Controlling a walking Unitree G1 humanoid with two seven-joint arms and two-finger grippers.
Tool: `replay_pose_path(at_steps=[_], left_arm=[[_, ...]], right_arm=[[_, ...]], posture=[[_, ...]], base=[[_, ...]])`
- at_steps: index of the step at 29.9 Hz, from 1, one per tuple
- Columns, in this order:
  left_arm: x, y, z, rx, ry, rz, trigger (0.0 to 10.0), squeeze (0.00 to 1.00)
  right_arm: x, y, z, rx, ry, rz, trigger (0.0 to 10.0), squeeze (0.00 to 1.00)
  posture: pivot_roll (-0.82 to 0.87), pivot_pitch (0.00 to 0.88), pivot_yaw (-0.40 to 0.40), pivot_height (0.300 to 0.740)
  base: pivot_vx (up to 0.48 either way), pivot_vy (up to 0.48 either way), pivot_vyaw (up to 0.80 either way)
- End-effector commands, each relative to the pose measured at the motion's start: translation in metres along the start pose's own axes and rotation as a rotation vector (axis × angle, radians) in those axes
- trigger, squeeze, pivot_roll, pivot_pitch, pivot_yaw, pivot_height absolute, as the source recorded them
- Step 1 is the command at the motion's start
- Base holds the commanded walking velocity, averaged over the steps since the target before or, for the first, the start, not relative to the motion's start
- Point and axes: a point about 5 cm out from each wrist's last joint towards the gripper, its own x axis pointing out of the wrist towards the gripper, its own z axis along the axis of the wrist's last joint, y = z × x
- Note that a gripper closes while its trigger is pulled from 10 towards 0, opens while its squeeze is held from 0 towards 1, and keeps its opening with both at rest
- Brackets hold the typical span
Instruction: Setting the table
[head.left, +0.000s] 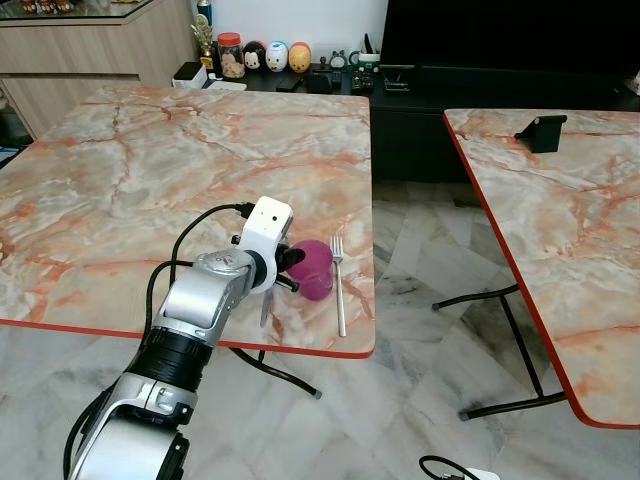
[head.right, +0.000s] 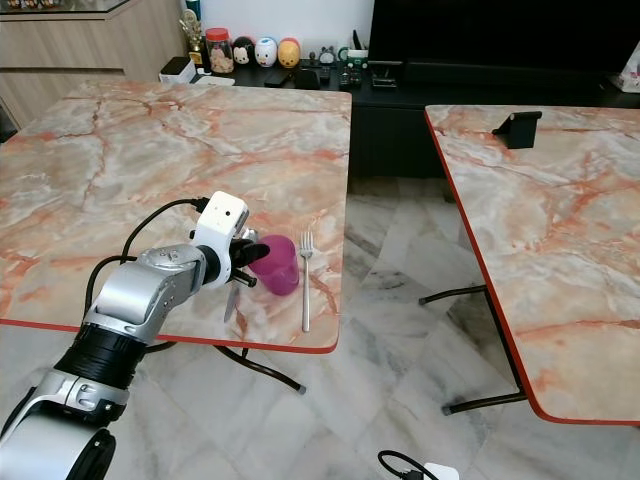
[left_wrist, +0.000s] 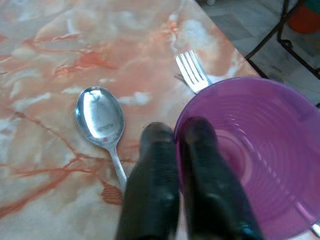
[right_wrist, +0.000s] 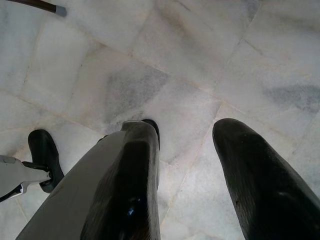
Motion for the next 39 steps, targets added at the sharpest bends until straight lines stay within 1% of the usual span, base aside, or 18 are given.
replay_pose_path(at_steps=[1, 9, 39], left_arm=[[-0.0018, -0.0027, 0.0037, 0.030, 0.001, -0.016, 0.0, 0.00], [-0.0025, -0.0049, 0.0037, 0.038, 0.003, -0.041, 0.0, 0.00], [-0.0026, -0.0049, 0.0036, 0.039, 0.003, -0.042, 0.0, 0.00]], right_arm=[[-0.0002, 0.0009, -0.0018, 0.009, 0.010, 0.002, 10.0, 0.00], [-0.0001, 0.0008, -0.0017, 0.009, 0.010, 0.003, 10.0, 0.00], [-0.0001, 0.0008, -0.0016, 0.009, 0.010, 0.003, 10.0, 0.00]], posture=[[0.12, 0.000, -0.005, 0.711], [0.12, 0.000, -0.005, 0.711], [0.12, 0.000, -0.006, 0.711]], base=[[0.000, 0.000, 0.00], [0.000, 0.000, 0.00], [0.000, 0.000, 0.00]])
